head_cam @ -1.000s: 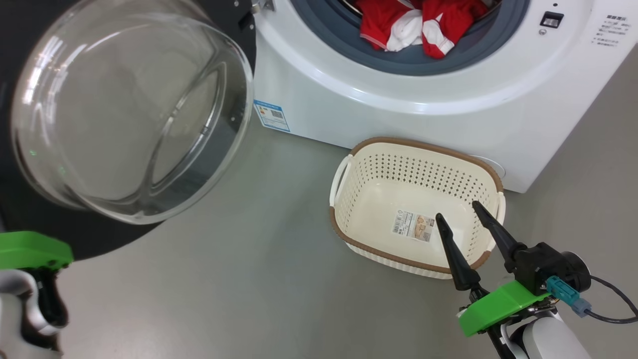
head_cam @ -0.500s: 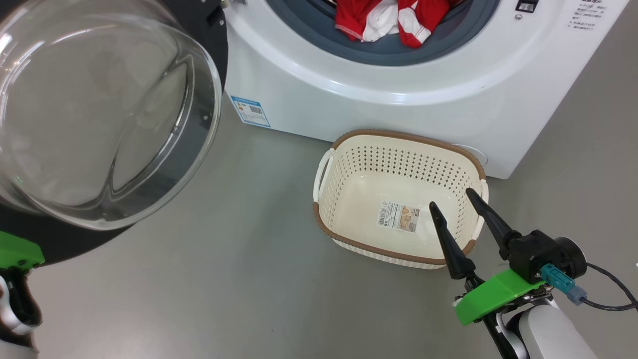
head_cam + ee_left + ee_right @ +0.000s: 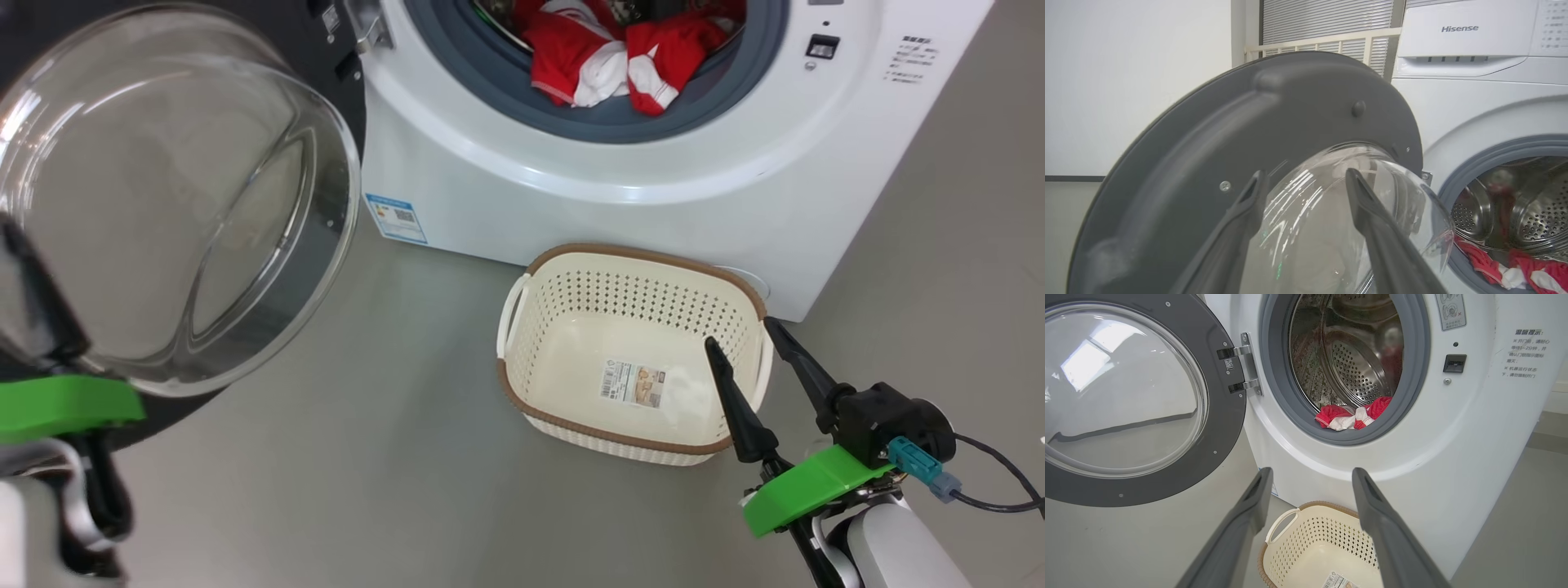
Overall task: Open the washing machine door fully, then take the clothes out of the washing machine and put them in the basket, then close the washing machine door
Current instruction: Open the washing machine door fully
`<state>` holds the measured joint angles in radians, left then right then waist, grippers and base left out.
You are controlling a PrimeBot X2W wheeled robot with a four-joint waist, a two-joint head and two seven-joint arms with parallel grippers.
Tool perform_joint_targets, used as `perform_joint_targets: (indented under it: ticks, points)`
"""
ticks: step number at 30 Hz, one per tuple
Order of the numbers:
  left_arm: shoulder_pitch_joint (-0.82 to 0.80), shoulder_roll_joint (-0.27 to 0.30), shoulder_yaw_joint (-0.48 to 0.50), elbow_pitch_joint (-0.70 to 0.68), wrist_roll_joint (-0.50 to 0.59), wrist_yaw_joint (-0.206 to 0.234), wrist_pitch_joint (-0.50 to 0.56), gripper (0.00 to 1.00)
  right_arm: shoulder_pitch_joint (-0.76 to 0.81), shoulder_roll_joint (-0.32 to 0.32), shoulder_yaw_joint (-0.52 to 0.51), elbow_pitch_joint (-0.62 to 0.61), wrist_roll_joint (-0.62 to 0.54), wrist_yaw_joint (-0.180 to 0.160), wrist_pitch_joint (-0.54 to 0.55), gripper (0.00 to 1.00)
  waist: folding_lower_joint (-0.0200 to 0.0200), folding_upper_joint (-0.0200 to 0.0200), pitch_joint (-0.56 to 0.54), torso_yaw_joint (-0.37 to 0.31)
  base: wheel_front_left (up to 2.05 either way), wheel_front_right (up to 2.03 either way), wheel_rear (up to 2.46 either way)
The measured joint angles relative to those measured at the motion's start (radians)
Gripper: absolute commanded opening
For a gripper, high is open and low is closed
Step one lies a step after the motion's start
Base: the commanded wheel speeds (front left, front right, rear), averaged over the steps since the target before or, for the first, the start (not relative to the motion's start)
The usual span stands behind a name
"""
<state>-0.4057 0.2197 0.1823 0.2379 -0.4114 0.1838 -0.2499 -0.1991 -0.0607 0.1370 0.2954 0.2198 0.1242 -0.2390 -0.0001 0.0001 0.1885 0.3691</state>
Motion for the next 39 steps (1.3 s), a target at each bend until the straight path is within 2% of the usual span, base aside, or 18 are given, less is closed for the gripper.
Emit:
perform_joint_targets:
  ticks: [5,12,27,39]
  points:
    - [0.019,-0.042,-0.075,-0.140,0.009,-0.036,0.002,1.00,0.000,0.003,-0.004,0.014,0.009,0.000,-0.008,1.00,0.0000,0.0000,-0.021,-0.033,0.00,0.00,0.00]
    - [0.038,-0.053,-0.155,-0.191,-0.014,-0.102,0.039,1.00,0.000,0.004,-0.033,0.006,0.009,0.000,-0.009,1.00,0.0001,0.0000,-0.039,-0.088,0.00,0.00,0.00]
    - [0.087,-0.068,-0.304,-0.145,-0.011,-0.206,0.056,1.00,0.016,0.008,-0.130,-0.072,0.007,0.000,-0.016,1.00,0.0000,0.0000,-0.074,-0.239,0.00,0.00,0.00]
    - [0.186,-0.051,-0.322,-0.046,0.015,-0.227,0.019,1.00,0.104,0.010,-0.154,-0.124,0.037,0.000,-0.016,1.00,0.0000,0.0000,-0.127,-0.354,0.00,0.00,0.00]
